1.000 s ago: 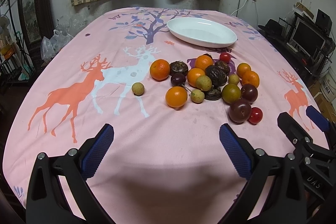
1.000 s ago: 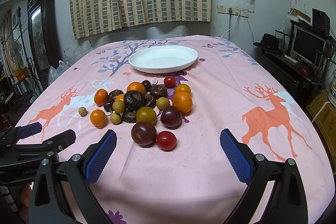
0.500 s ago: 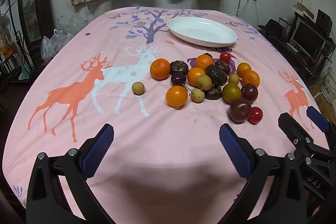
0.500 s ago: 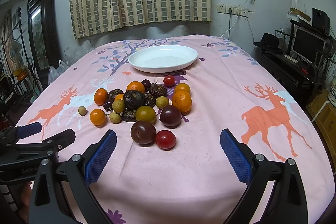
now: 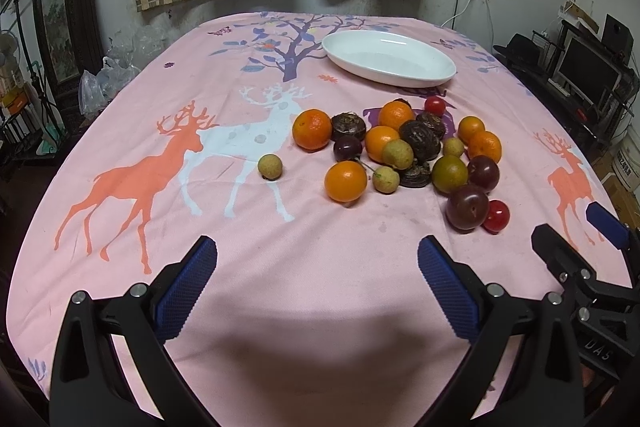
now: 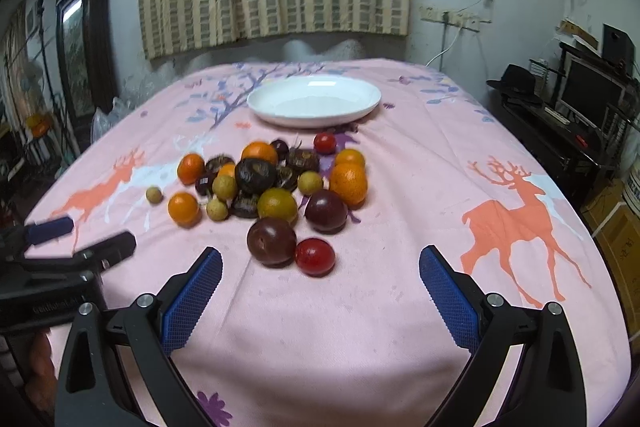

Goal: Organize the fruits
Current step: 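Grasp the red cherry tomato with the right gripper while the left gripper grasps a small orange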

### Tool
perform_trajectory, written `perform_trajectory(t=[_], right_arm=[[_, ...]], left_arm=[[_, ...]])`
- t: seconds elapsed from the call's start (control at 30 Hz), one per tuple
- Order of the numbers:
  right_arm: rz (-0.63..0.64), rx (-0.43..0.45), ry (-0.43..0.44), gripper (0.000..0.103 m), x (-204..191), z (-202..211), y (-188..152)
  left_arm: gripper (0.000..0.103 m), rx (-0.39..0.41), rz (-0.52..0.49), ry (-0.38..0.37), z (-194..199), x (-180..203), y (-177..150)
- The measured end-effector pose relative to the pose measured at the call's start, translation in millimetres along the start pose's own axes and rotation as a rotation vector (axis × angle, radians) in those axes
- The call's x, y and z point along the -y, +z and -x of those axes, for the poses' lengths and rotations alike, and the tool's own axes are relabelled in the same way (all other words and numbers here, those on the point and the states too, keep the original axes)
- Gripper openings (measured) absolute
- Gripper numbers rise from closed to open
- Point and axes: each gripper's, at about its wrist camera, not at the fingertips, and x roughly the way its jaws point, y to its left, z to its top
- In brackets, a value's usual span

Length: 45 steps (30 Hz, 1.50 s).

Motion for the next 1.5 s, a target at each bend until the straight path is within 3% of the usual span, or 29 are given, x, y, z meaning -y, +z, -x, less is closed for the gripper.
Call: perform_trajectory(t=[0.13,0.27,0.37,0.47,0.63,0.77,1.07,1.27,1.37,1.5], right_arm=[[0.076,-0.111,0.037,0.097,-9,-18,0],[0.138,-0.253,0.108,0.07,-18,-42,0],[0.172,-0.297,0.086,0.068,-20,-56,5],[0.179,-0.339,0.091,0.047,-18,-70,7],[0.19,-0.348,0.061,0.046,-15,-85,10],[0.162,-0.34,0.101,0.043,-8,-92,13],[0.122,-0.322,0.169,0.044,6,-90,11],[0.128,-0.324,0.178,0.041,7,-95,16],[0.137,-0.318,0.168,0.032,6,-95,15],[0.1,-0.317,0.189,0.031,14,-93,13]], left_arm=[[0.099,-0.017,0.004,0.013,-11,-16,-5],[0.099,-0.039,0.01,0.012,-21,-32,-4],[0.099,-0.056,0.029,0.008,-26,-44,-3],[0.099,-0.074,0.053,-0.004,-31,-53,-1],[0.099,-0.082,0.056,-0.005,-37,-53,6],[0.097,-0.103,0.029,-0.029,-44,-43,13],[0.074,-0.19,-0.04,-0.071,-76,-4,32],[0.068,-0.228,-0.07,-0.081,-98,14,39],[0.053,-0.247,-0.073,-0.082,-109,18,41],[0.034,-0.221,-0.104,-0.091,-111,21,45]])
